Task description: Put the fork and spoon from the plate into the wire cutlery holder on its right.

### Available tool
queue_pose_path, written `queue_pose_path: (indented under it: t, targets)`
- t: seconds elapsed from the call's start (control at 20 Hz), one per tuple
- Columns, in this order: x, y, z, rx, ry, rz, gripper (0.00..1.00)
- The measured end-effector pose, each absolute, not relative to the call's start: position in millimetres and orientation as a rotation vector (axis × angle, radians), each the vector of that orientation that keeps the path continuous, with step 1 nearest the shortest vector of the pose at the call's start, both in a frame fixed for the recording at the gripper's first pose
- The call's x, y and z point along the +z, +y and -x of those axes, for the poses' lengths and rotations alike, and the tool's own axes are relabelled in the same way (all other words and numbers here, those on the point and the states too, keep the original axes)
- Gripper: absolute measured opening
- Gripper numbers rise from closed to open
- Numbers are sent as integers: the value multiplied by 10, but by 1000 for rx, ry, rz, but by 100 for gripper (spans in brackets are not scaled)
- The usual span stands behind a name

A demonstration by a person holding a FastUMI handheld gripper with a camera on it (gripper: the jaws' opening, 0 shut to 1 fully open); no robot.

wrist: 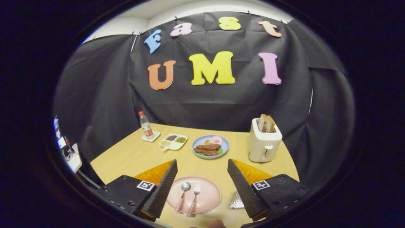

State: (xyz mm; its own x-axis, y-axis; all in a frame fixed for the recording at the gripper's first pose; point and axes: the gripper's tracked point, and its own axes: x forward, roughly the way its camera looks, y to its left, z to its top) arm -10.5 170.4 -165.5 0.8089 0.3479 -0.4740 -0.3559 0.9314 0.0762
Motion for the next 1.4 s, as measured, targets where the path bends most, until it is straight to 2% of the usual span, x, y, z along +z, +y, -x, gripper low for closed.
queue_pose_path:
  t: [0.25, 0.4, 0.45, 0.55, 0.75, 1.05, 1.25, 1.3, 1.4]
  targets:
    - [-2343, 1795, 296, 392, 682, 61, 95]
    - [-2668, 1810, 338, 372, 756, 73, 90]
    - [-2782, 1816, 346, 359, 778, 74, 82]
    - [-2984, 1832, 386, 344, 830, 70, 75]
    - [-3325, 1878, 494, 327, 905, 91, 67]
    - [-3630, 1880, 587, 290, 978, 127, 67]
    - [-3765, 1843, 622, 273, 1028, 144, 40]
    - [-3737, 1798, 626, 249, 1029, 151, 40]
    - [-3782, 1776, 624, 238, 1061, 148, 11]
